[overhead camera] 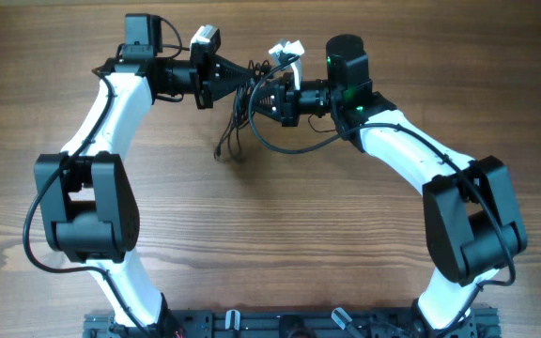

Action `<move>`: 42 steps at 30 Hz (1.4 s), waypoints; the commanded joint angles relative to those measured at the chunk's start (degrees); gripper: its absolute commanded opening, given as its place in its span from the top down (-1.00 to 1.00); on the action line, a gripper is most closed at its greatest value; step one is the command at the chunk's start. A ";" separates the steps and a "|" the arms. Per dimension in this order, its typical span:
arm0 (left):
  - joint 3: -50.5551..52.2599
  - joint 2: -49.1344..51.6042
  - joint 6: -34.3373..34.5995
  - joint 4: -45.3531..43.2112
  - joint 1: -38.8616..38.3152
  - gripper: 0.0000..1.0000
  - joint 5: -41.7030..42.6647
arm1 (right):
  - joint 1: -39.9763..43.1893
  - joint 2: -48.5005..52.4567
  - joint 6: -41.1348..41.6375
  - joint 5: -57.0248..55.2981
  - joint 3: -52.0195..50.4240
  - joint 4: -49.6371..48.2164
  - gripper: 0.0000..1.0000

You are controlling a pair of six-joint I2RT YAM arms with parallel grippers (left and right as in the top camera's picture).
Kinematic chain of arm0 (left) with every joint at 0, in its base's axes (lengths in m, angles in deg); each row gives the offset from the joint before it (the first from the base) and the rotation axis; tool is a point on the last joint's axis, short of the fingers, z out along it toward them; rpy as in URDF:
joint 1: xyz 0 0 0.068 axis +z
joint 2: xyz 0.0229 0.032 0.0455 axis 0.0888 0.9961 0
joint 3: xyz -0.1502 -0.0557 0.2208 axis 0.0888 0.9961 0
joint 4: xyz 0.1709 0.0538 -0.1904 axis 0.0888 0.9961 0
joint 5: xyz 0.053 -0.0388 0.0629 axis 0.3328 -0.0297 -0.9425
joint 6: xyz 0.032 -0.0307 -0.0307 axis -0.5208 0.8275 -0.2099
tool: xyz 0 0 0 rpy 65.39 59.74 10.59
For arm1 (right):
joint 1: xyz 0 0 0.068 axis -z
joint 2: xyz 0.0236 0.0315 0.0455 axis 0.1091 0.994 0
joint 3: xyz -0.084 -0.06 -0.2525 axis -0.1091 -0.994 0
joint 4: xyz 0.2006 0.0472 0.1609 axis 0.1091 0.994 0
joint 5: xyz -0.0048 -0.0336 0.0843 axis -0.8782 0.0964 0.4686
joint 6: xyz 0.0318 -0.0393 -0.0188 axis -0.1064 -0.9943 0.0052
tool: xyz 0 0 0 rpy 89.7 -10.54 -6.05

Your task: Untangle cables

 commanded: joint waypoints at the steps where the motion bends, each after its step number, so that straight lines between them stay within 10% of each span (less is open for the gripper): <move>1: -0.74 -0.96 0.09 -0.61 -0.48 0.92 2.12 | -0.13 0.96 -0.09 -1.44 0.48 0.46 0.91; 5: -0.72 -0.96 0.07 -1.55 -0.44 0.81 2.01 | -0.13 0.96 -0.11 -1.44 0.48 1.14 0.92; 9: -0.72 -0.96 0.04 -5.77 0.48 -0.84 1.73 | 0.02 0.96 -0.24 -1.46 0.48 2.71 0.92; 10: -0.72 -0.96 0.07 -5.90 0.76 -0.86 1.73 | 0.11 0.96 -0.20 -1.44 0.48 3.26 0.92; 24: -0.70 -0.96 -12.66 -0.50 1.18 0.07 -7.37 | 0.74 0.96 10.78 -7.69 0.48 7.23 0.91; 29: -0.70 -0.96 -24.06 9.44 0.39 -0.06 -11.91 | 0.74 0.96 10.91 -9.25 0.48 7.54 0.92; 42: -0.70 -0.96 -25.75 15.23 -2.45 0.07 -31.15 | 0.74 0.96 20.85 -12.57 0.48 9.90 0.91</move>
